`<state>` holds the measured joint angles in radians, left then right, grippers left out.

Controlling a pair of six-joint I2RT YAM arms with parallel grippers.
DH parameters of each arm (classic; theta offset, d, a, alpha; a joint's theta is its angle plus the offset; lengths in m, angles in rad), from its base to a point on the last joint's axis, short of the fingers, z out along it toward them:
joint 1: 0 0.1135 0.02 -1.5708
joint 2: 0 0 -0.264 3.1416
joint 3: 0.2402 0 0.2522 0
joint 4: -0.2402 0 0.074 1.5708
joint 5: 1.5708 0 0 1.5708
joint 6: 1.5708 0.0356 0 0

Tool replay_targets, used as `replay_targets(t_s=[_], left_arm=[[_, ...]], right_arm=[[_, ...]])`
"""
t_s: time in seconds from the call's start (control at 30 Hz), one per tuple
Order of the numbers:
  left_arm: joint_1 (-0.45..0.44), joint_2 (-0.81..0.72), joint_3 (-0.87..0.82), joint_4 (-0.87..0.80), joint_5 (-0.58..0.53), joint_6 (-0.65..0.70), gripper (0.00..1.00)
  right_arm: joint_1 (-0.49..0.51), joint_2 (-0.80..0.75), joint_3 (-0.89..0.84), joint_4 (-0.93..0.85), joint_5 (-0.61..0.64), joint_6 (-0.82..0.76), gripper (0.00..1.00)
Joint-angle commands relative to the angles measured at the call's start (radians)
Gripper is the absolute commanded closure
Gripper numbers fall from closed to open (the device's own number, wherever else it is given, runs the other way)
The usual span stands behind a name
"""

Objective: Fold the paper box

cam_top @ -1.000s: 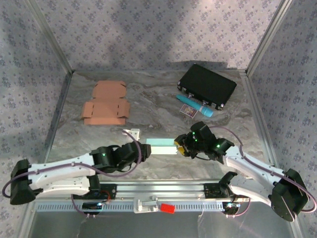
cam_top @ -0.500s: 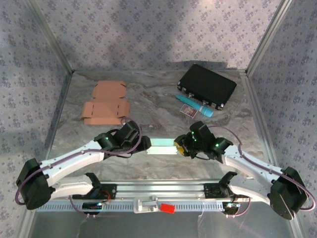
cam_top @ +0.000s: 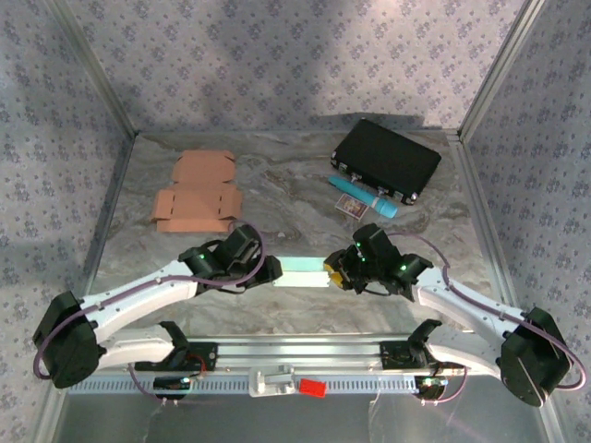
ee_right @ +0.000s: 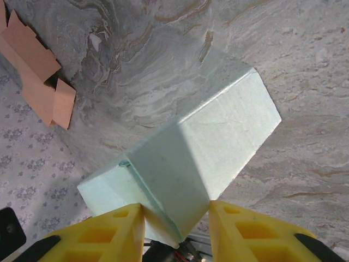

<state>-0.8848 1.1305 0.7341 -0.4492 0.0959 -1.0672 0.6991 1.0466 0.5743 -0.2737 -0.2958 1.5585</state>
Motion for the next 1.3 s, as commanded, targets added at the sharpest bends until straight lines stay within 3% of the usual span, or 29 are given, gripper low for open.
replay_targets(t_s=[0.0, 0.27, 0.63, 1.0, 1.1, 1.27], left_arm=[[0.016, -0.059, 0.039, -0.017, -0.016, -0.012, 0.58], [0.105, -0.022, 0.071, -0.043, 0.098, -0.082, 0.58], [0.103, 0.063, 0.014, -0.02, 0.139, -0.072, 0.74], [0.06, 0.082, -0.074, 0.077, 0.124, -0.046, 0.82], [0.025, 0.057, -0.072, 0.104, 0.082, -0.011, 0.84], [-0.082, 0.005, -0.113, 0.149, -0.019, 0.094, 0.85]], right_arm=[[-0.008, 0.032, -0.023, -0.165, 0.017, -0.02, 0.65], [-0.011, 0.036, -0.016, -0.162, 0.016, -0.023, 0.65], [-0.012, 0.039, -0.013, -0.165, 0.021, -0.026, 0.65], [-0.018, 0.058, 0.006, -0.178, 0.015, -0.055, 0.66], [-0.021, 0.061, 0.046, -0.207, 0.02, -0.121, 0.67], [0.0, 0.074, 0.142, -0.321, 0.028, -0.382, 0.69]])
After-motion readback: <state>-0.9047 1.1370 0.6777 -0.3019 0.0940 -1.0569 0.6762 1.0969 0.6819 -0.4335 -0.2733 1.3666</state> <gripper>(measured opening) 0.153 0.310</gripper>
